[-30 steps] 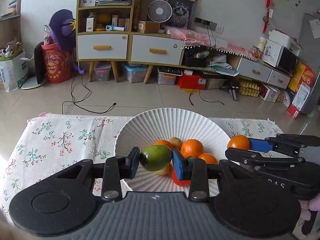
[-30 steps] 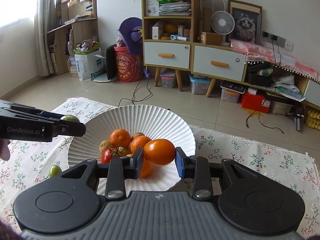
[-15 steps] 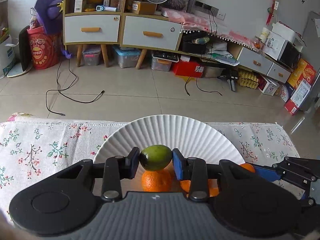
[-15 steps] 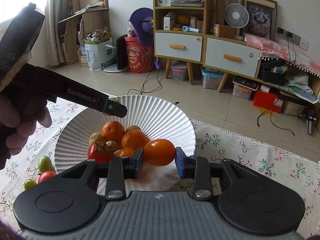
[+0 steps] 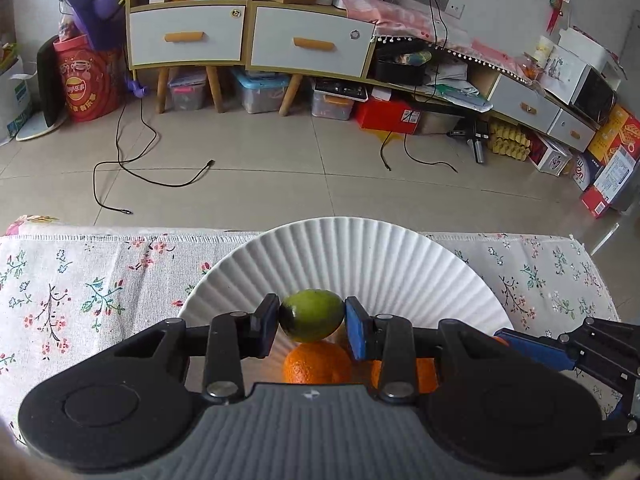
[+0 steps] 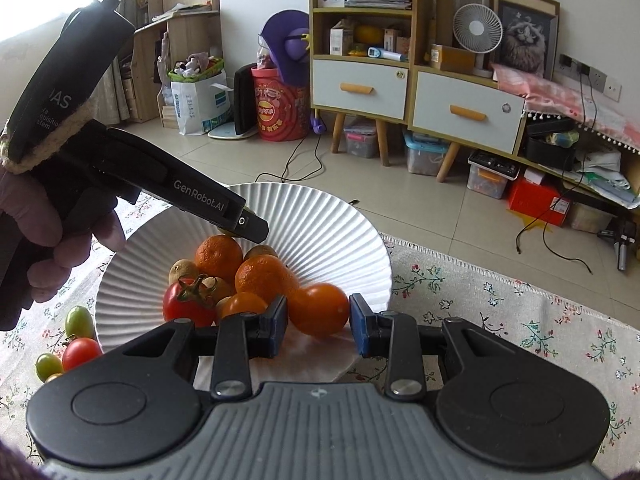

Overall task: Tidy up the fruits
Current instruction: 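Open both tools to release the tomatoes into the bowl, then withdraw both open tools from the bowl toward the last tomatoes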

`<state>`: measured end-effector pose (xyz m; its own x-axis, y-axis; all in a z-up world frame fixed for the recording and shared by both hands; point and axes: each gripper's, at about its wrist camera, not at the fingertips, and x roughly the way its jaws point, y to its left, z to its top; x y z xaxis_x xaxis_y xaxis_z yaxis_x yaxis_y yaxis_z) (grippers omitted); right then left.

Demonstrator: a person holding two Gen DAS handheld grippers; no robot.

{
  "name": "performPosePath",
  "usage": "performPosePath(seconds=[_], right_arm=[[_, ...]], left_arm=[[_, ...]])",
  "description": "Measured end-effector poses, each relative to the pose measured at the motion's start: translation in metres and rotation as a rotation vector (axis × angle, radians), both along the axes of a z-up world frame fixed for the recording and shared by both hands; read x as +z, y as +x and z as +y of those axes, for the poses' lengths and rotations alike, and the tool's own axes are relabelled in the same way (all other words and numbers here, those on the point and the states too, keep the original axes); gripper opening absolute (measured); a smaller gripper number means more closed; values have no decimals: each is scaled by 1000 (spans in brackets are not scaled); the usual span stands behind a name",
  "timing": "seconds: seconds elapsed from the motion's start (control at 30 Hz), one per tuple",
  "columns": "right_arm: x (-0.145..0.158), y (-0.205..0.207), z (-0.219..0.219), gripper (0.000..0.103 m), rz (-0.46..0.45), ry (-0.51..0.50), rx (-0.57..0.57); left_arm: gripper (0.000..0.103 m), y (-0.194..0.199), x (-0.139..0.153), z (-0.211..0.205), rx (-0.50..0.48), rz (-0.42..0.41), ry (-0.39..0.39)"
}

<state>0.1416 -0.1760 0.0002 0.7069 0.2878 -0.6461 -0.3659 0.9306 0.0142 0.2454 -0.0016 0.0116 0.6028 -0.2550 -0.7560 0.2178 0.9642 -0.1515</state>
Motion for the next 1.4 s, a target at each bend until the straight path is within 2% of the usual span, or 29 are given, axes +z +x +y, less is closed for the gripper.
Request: performPosePath(seconds=[0.3, 0.43, 0.67, 0.77, 0.9, 1.0, 1.07, 1.27, 1.4], right_arm=[[6, -4, -5, 43, -11, 10, -21], [10, -9, -5, 54, -20, 3, -35], [21, -20, -8, 61, -13, -7, -68], [31, -28, -5, 69, -36, -35, -63], [41, -38, -1, 71, -45, -40, -56], [46, -47, 5, 75, -54, -83, -42], [51, -54, 10, 80, -62, -98, -38], [61, -68, 17, 94, -63, -88, -37], [64, -75, 22, 102, -58, -69, -50]], left_arm=[[34, -6, 10, -1, -4, -38, 42], [41, -16, 15, 2, -2, -52, 45], [54, -41, 29, 13, 13, -67, 29], [60, -54, 34, 17, 21, -77, 42], [65, -66, 40, 23, 36, -87, 55], [73, -74, 44, 28, 48, -93, 52], [80, -81, 46, 29, 52, -99, 57], [92, -100, 51, 33, 55, -121, 80], [95, -112, 51, 35, 55, -130, 108]])
